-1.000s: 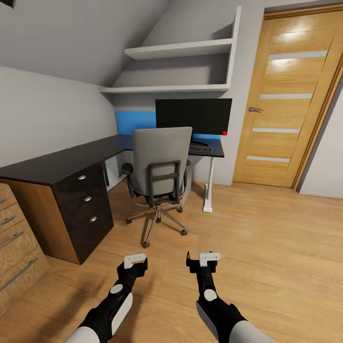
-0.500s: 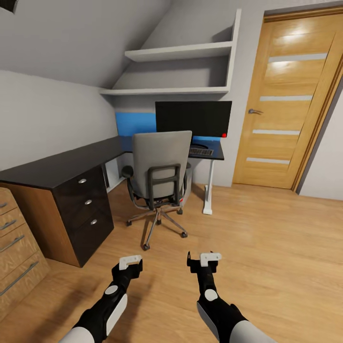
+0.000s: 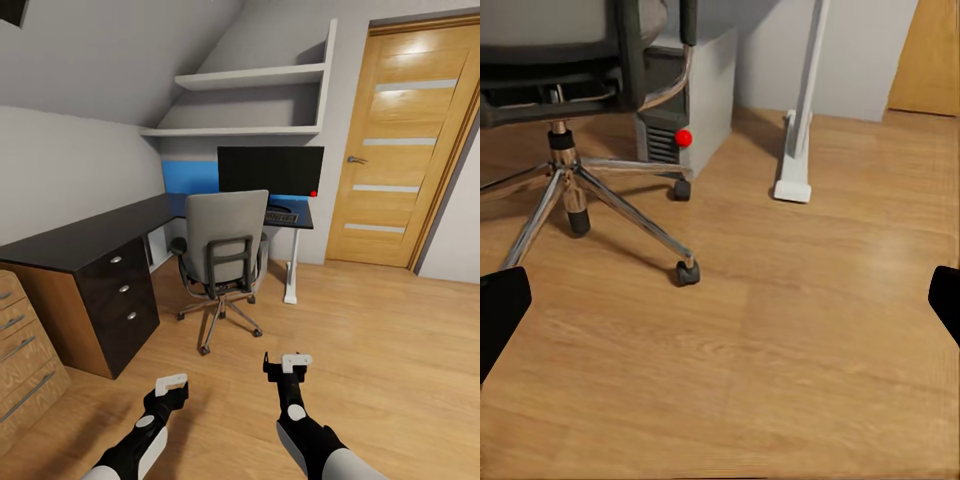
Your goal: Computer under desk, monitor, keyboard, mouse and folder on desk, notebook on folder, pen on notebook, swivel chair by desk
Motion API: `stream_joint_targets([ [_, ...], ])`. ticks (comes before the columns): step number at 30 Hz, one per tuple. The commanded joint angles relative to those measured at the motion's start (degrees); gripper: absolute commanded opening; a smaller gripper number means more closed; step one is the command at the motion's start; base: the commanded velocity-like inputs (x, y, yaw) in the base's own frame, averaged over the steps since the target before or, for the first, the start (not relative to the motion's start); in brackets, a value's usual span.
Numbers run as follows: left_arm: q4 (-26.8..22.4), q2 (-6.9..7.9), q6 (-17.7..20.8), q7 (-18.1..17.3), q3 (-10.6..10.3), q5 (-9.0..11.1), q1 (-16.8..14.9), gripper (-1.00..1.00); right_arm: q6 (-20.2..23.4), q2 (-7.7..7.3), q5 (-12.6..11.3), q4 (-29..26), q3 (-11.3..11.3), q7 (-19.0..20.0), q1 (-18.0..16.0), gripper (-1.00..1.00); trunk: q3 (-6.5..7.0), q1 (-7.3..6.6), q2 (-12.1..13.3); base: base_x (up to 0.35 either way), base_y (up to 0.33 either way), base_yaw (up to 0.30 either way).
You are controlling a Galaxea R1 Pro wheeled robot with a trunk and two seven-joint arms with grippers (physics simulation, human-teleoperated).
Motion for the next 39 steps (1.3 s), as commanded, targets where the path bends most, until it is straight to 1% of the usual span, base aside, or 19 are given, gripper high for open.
stream_joint_targets([
  [1, 0.6, 0.05, -0.6, 0.4, -0.5, 1.1, 0.0, 1.0, -0.3, -0.03, -1.0, 0.1, 0.5, -0.3, -0.1, 1.0, 0.13, -0.24, 0.4, 0.0, 0.0, 0.0],
  [5, 3.6, 0.42, -2.5, 0.3, -0.5, 2.9, 0.0, 1.0, -0.2, -0.04, -2.5, 0.0, 0.4, -0.3, -0.1, 1.0, 0.85, -1.12, 2.0, 0.0, 0.0, 0.0],
  [7, 5.8, 0.92, -3.8, 0.2, -0.4, 3.6, 0.0, 1.0, -0.2, -0.08, -3.3, 0.1, 0.4, -0.3, -0.1, 1.0, 1.21, -1.56, 2.8, 0.0, 0.0, 0.0],
  [8, 9.0, 1.89, -5.0, 0.3, -0.5, 4.2, 0.0, 1.0, -0.4, -0.67, -5.8, 3.6, 0.4, -0.2, -0.1, 1.0, 1.39, -1.78, 3.2, 0.0, 0.0, 0.0],
  [11, 10.9, 2.13, -5.2, 0.4, -0.4, 4.3, 0.0, 1.0, -1.2, -0.83, -6.9, 6.5, 0.4, -0.2, -0.1, 1.0, 1.93, -2.43, 4.4, 0.0, 0.0, 0.0],
  [12, 12.5, 2.25, -5.3, 0.3, -0.4, 4.7, 0.0, 1.0, -2.8, -0.98, -7.5, 8.5, 0.4, -0.1, -0.1, 1.0, 2.11, -2.65, 4.8, 0.0, 0.0, 0.0],
  [15, 13.6, 2.31, -5.4, 0.1, -0.4, 5.4, 0.0, 1.0, -4.7, -1.15, -7.8, 10.4, 0.5, -0.2, -0.1, 1.0, 2.64, -3.31, 6.0, 0.0, 0.0, 0.0],
  [17, 14.8, 2.34, -5.4, 0.0, -0.4, 6.0, 0.0, 1.0, -6.1, -1.25, -8.0, 13.2, 0.5, -0.2, -0.1, 1.0, 3.0, -3.75, 6.8, 0.0, 0.0, 0.0],
  [24, 18.5, 2.37, -5.5, -0.2, -0.4, 6.6, 0.0, 1.0, -8.9, -1.32, -8.2, 19.2, 0.6, -0.1, 0.0, 1.0, 4.26, -5.29, 9.6, 0.0, 0.0, 0.0],
  [26, 19.4, 2.4, -5.8, -0.2, -0.4, 6.7, 0.0, 1.0, -9.5, -1.33, -8.2, 20.0, 0.6, -0.2, 0.0, 1.0, 4.62, -5.73, 10.4, 0.0, 0.0, 0.0],
  [30, 21.3, 2.48, -7.5, -0.2, -0.4, 7.4, 0.0, 1.0, -10.1, -1.35, -8.2, 21.1, 0.6, -0.2, 0.1, 1.0, 5.34, -6.61, 12.0, 0.0, 0.0, 0.0],
  [35, 22.1, 2.47, -9.0, -0.3, -0.4, 7.7, 0.0, 1.0, -10.4, -1.35, -8.2, 21.5, 0.6, -0.2, 0.4, 1.0, 6.24, -7.71, 14.0, 0.0, 0.0, 0.0],
  [39, 22.3, 2.48, -9.3, -0.3, -0.4, 7.8, 0.0, 1.0, -10.4, -1.3, -8.2, 21.8, 0.6, -0.2, 0.7, 1.0, 6.95, -8.58, 15.6, 0.0, 0.0, -0.001],
])
